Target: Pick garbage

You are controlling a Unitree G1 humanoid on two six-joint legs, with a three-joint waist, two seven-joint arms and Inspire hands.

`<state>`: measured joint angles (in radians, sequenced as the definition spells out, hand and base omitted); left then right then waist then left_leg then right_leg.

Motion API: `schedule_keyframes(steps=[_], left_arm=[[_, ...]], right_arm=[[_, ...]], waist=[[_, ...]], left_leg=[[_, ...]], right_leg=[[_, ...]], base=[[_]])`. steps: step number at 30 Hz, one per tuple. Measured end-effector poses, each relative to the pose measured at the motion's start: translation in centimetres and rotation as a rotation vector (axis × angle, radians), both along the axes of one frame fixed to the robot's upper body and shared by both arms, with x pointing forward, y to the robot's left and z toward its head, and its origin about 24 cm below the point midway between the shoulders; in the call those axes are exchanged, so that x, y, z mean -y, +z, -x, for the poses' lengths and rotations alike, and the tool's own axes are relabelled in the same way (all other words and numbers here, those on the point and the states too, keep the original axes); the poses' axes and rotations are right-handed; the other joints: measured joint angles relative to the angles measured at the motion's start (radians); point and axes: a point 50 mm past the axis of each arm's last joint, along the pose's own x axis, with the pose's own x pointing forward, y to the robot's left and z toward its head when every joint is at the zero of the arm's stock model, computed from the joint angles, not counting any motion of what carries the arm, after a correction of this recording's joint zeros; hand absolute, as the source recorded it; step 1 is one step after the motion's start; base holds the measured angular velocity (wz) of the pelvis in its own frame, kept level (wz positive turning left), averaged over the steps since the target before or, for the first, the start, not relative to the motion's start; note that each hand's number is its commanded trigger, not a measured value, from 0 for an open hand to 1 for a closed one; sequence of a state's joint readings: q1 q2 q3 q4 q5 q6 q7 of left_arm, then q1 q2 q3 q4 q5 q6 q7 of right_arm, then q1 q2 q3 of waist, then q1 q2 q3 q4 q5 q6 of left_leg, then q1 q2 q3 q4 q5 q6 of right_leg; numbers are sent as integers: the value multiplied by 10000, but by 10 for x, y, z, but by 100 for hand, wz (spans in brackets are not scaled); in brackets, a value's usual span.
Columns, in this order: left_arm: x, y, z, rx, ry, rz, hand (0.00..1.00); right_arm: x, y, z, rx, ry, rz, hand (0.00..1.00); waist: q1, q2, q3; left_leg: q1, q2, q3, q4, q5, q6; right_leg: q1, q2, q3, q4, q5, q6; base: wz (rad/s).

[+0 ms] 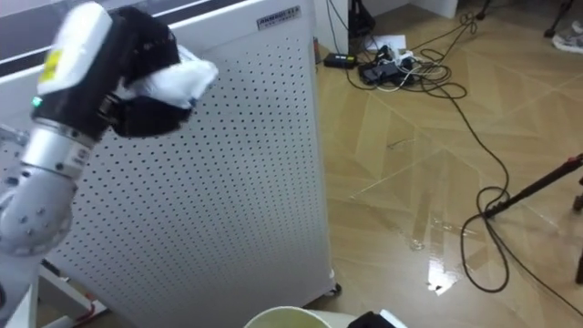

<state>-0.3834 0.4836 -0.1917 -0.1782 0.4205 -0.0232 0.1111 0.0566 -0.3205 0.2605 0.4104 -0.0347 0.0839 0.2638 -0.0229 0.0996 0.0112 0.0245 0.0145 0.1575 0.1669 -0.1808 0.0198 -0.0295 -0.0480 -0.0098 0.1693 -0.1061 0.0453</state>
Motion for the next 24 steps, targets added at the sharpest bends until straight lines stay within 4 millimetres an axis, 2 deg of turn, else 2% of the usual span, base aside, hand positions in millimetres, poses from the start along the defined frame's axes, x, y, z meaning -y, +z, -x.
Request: schedule_keyframes(steps=[2,3,8,12,18,20,24], left_arm=[[10,-4,8,-270,-694,519,100],[13,-7,10,-342,-867,639,100],[25,-38,22,-1928,-1956,1202,100],[26,-62,30,-3176,-2224,1327,100],[31,-81,40,-4215,-2672,1720,100],[32,-98,43,-4928,-2681,1782,100],[31,-125,44,-6244,-2545,1632,100]], right_arm=[[-3,0,0,14,-19,-81,100],[-3,0,0,16,-17,-102,100],[-12,2,-6,185,98,-341,100],[-17,4,-11,398,17,-441,100],[-22,14,-26,923,79,-526,100],[-26,19,-34,1208,151,-582,100],[-34,27,-45,1536,473,-586,100]], waist=[[40,-149,-80],[51,-182,-92],[82,-536,-55],[128,-579,-40],[288,-656,10],[355,-817,110],[413,-1079,143]], left_leg=[[-33,9,-47,-3,0,0],[-16,9,-54,-4,0,0],[125,63,-87,36,0,0],[16,59,-159,58,-1,1],[-405,54,-297,118,28,-11],[-499,57,-297,144,62,-29],[-692,50,-377,244,75,-46]], right_leg=[[-31,0,-83,17,0,0],[-9,-1,-108,18,0,0],[190,-13,-282,-2,2,-4],[110,-33,-497,22,24,-38],[-197,-15,-735,47,48,-90],[-297,-17,-746,58,30,-119],[-415,-37,-817,51,29,-120]], base=[[7],[5],[4],[2],[9],[3],[5]])
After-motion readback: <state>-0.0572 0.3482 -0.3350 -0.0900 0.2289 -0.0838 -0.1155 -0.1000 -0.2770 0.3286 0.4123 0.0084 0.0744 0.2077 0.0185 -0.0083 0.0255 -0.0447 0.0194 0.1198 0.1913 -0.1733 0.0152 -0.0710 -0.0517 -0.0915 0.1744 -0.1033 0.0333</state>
